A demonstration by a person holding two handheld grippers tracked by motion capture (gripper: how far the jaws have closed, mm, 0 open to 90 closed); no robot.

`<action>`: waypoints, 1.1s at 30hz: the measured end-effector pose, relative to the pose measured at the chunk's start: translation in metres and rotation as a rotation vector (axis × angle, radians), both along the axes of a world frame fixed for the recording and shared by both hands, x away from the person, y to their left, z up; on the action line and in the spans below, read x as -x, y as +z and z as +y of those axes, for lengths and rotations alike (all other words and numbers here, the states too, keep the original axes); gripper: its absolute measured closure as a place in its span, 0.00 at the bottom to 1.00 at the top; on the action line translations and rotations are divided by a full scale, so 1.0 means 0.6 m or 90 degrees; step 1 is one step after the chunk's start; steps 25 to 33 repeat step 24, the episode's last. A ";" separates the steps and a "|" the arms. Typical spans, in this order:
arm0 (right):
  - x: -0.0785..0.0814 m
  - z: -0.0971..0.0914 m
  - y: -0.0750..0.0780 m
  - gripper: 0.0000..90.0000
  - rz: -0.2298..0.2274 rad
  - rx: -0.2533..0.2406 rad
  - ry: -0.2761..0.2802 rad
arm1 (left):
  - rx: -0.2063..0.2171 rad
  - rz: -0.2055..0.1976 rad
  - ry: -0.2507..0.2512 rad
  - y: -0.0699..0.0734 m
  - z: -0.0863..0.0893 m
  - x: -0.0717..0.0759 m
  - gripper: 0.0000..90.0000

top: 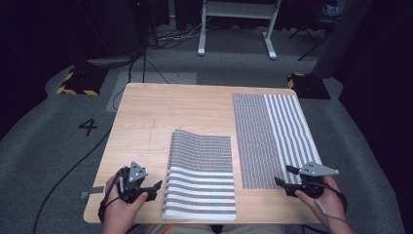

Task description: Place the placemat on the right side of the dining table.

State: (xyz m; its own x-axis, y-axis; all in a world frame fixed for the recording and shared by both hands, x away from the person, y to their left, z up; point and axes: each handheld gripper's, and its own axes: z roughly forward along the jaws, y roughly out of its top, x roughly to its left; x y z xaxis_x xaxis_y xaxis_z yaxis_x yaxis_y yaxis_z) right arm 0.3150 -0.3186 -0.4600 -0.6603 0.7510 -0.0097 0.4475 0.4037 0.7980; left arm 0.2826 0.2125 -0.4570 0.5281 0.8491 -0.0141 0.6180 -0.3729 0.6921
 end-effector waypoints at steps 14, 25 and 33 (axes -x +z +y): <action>0.021 0.085 -0.066 0.40 0.010 0.011 0.105 | -0.020 0.038 0.007 -0.063 0.039 -0.019 0.27; 0.024 0.097 -0.073 0.34 0.021 0.026 0.104 | 0.009 0.006 0.013 -0.077 0.050 -0.024 0.22; 0.024 0.097 -0.073 0.34 0.021 0.026 0.104 | 0.009 0.006 0.013 -0.077 0.050 -0.024 0.22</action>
